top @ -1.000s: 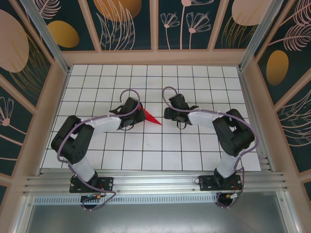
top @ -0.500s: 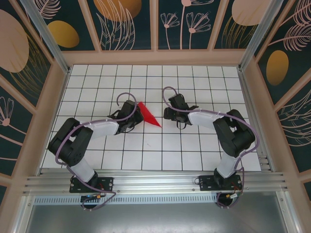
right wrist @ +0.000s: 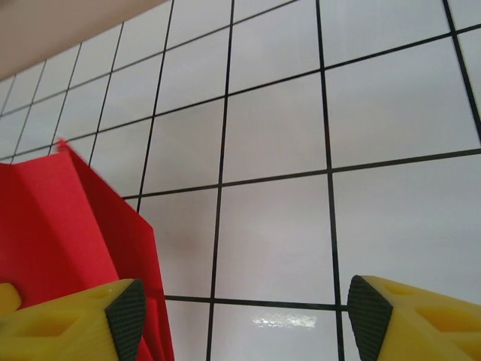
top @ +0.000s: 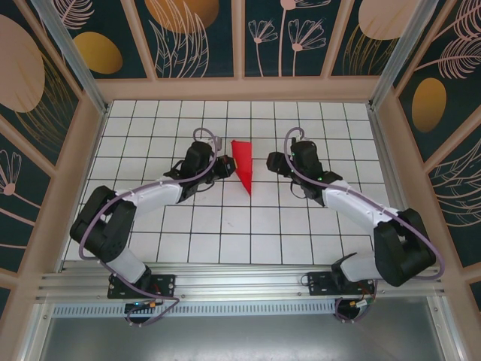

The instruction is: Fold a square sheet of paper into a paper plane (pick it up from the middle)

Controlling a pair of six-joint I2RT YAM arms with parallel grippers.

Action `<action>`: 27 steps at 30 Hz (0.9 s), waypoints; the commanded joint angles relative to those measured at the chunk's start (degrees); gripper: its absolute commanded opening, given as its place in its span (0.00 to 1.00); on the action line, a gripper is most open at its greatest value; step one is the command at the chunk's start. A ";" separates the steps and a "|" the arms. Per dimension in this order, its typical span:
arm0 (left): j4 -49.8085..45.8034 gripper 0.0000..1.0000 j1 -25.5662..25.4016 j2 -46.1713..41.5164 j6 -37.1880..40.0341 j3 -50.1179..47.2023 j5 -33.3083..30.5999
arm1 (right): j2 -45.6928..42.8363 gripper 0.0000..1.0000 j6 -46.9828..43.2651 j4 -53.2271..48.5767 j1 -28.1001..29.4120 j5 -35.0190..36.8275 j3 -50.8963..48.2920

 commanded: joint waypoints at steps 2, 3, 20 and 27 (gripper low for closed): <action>3.21 0.00 -0.23 7.09 2.84 3.51 10.22 | -1.23 0.75 -0.87 0.99 0.01 -5.31 -1.45; 3.59 0.00 -0.19 8.39 2.39 3.47 10.93 | -1.11 0.75 -0.80 1.03 -0.05 -6.66 -1.74; 0.53 0.00 1.07 17.25 2.33 5.83 12.34 | 10.09 0.49 -0.57 -4.91 8.14 -5.43 1.69; 0.29 0.00 1.26 17.90 2.16 5.81 12.16 | 13.92 0.42 -0.36 -6.95 9.08 -4.46 3.70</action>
